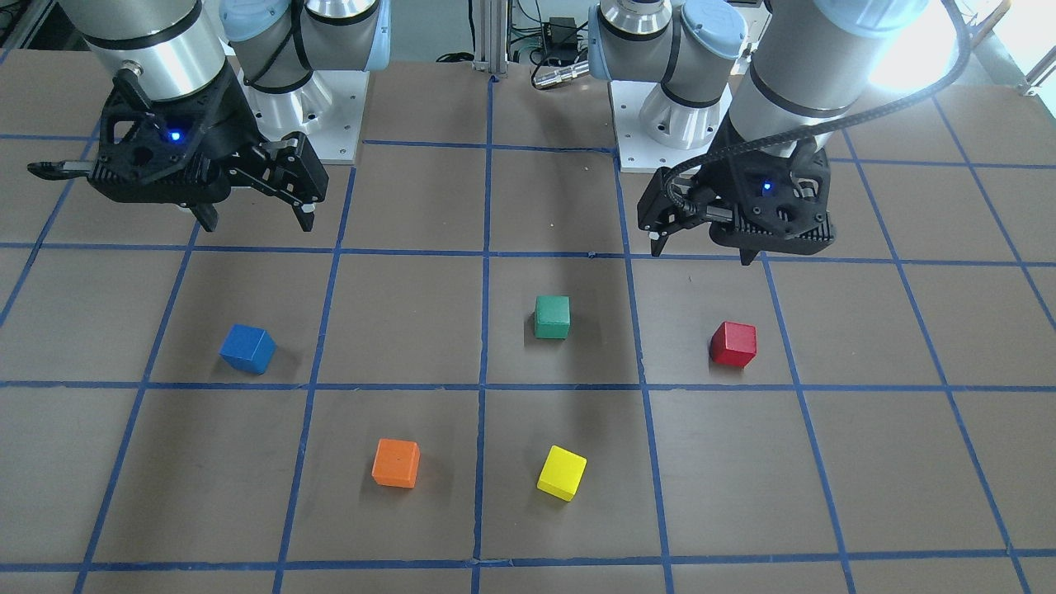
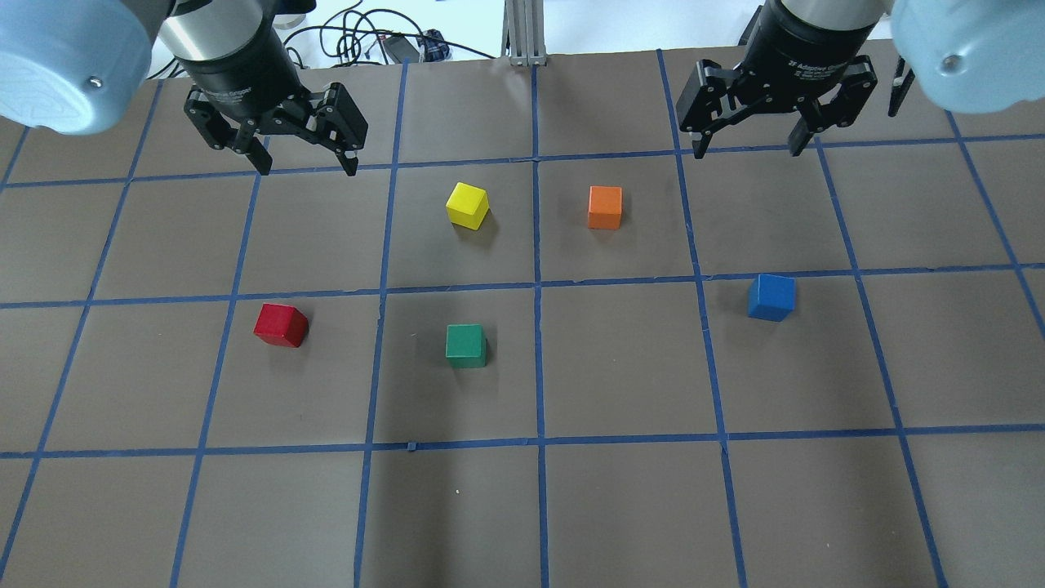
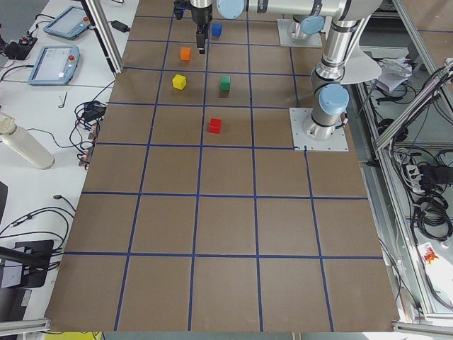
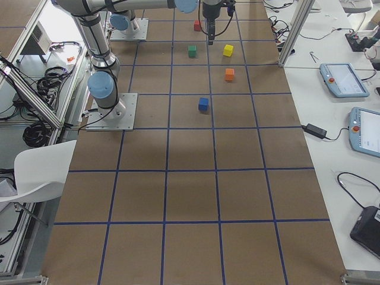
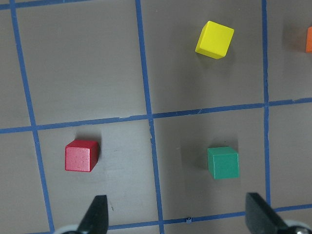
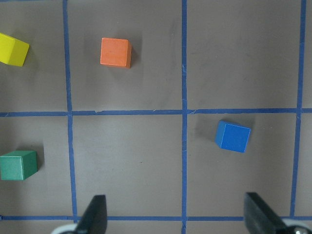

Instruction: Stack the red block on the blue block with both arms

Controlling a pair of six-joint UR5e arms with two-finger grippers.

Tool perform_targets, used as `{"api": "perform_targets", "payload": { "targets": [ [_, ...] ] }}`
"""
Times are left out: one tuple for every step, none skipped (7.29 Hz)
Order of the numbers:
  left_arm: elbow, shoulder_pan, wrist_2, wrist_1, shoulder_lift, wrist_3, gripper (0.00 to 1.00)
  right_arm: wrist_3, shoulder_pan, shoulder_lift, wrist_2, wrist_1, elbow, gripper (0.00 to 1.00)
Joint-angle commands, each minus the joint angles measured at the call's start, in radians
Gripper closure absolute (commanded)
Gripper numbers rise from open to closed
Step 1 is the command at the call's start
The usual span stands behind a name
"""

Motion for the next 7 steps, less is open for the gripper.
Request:
{"api": "perform_targets", "payload": {
  "targets": [
    [-0.001, 0.000, 0.001, 0.000, 0.000, 0.000, 0.00, 0.000, -0.001, 0.000, 0.000, -0.002, -0.002, 0.00],
    [-0.001, 0.000, 0.003, 0.000, 0.000, 0.000, 0.00, 0.000, -0.001, 0.000, 0.000, 0.001, -0.003, 0.00],
    [-0.001, 0.000, 0.004, -0.003, 0.000, -0.006, 0.00, 0.000, -0.001, 0.000, 0.000, 0.000, -0.002, 0.00],
    [0.002, -0.008, 0.009, -0.009, 0.000, -0.008, 0.00, 0.000, -0.001, 0.000, 0.000, 0.000, -0.003, 0.00],
    [-0.004, -0.009, 0.029, -0.009, -0.001, -0.002, 0.00, 0.000, -0.001, 0.001, 0.000, 0.000, -0.005, 0.00],
    [-0.025, -0.008, 0.026, 0.000, 0.000, 0.000, 0.00, 0.000, -0.001, 0.000, 0.000, 0.000, 0.001, 0.00],
    [-0.057, -0.008, 0.026, 0.012, 0.014, 0.001, 0.00, 0.000, -0.001, 0.001, 0.000, -0.003, 0.001, 0.00]
  ]
}}
